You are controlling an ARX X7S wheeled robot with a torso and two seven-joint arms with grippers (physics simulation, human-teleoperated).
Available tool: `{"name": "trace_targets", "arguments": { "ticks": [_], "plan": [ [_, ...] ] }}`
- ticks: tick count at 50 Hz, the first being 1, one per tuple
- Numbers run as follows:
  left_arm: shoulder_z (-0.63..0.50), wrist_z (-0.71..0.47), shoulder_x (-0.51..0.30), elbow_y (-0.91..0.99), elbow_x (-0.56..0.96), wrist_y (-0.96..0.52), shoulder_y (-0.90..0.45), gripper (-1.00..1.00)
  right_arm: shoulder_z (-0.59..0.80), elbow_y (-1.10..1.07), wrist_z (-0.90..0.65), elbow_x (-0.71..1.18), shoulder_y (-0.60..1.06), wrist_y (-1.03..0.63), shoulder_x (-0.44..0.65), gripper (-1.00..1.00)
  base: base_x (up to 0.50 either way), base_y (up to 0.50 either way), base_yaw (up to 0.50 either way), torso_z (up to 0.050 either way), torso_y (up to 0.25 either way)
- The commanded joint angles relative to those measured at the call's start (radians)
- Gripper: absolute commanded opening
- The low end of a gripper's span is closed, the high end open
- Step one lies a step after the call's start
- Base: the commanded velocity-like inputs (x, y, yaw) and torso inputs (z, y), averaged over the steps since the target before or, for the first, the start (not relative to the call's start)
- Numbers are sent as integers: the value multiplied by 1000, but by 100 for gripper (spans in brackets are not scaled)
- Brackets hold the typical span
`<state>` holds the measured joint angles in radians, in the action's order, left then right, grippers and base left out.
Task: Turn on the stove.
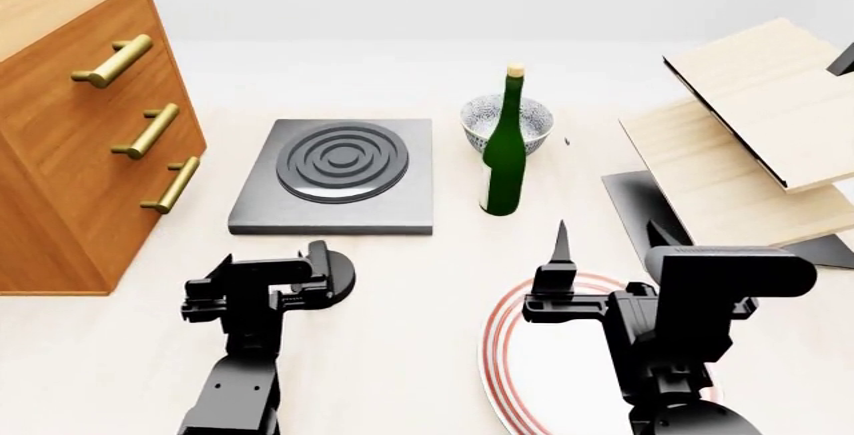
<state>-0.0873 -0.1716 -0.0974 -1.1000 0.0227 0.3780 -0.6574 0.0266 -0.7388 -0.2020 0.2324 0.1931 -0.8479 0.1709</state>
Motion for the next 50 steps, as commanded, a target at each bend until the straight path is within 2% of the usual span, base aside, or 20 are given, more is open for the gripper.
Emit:
{"name": "trace_targets", "arguments": {
  "ticks": [1, 3, 9, 14, 18, 20, 21, 23, 24, 27, 28, 30, 33, 40, 41, 50],
  "plan": [
    [-24, -2, 29, -138, -9, 64, -17, 100, 6, 7, -8, 5, -4, 10, 3, 100, 0, 0, 0, 0, 0],
    [-32, -9, 32, 51, -14, -54, 56, 100, 7, 11, -9, 5, -4, 13, 4, 100, 0, 0, 0, 0, 0],
    [-76, -10, 57, 365, -29, -281, 175, 100, 6, 18, -10, 11, -7, 20, 6, 100, 0, 0, 0, 0, 0],
    [-172, 76, 41, 852, -35, -535, 358, 100, -6, 15, -12, 20, -8, 19, 9, 100, 0, 0, 0, 0, 0],
    [-211, 148, 17, 1178, 15, -740, 440, 100, -30, -6, -18, 34, 2, 5, 10, 100, 0, 0, 0, 0, 0],
    [-201, 171, 9, 1318, 60, -852, 444, 100, -40, -10, -20, 38, 5, 2, 12, 100, 0, 0, 0, 0, 0],
    [-180, 181, 3, 1453, 104, -956, 436, 100, -46, -11, -22, 40, 6, 1, 13, 100, 0, 0, 0, 0, 0],
    [-146, 190, 4, 1564, 166, -1080, 417, 100, -48, -8, -23, 40, 5, 5, 14, 100, 0, 0, 0, 0, 0],
    [-108, 192, 4, 1685, 225, -1190, 398, 100, -47, -6, -24, 39, 3, 8, 15, 100, 0, 0, 0, 0, 0],
    [-59, 176, 4, 1827, 281, -1306, 367, 100, -43, 0, -25, 38, 1, 15, 15, 100, 0, 0, 0, 0, 0],
    [-14, 161, 12, 1883, 313, -1385, 335, 100, -39, 4, -25, 37, -3, 22, 14, 100, 0, 0, 0, 0, 0],
    [58, 147, 24, 1938, 360, -1472, 288, 100, -34, 9, -25, 37, -9, 29, 13, 100, 0, 0, 0, 0, 0],
    [114, 130, 10, 1936, 356, -1471, 288, 100, -25, 20, -26, 33, -13, 38, 15, 100, 0, 0, 0, 0, 0],
    [123, 119, -7, 1875, 332, -1409, 317, 100, -17, 20, -32, 31, -15, 37, 21, 100, 0, 0, 0, 0, 0],
    [112, 122, -16, 1777, 286, -1303, 365, 100, 13, 59, -34, 1, -10, 68, 29, 100, 0, 0, 0, 0, 0],
    [104, 112, -20, 1782, 295, -1299, 365, 100, 10, 51, -38, 10, -9, 65, 35, 100, 0, 0, 0, 0, 0]
  ]
}}
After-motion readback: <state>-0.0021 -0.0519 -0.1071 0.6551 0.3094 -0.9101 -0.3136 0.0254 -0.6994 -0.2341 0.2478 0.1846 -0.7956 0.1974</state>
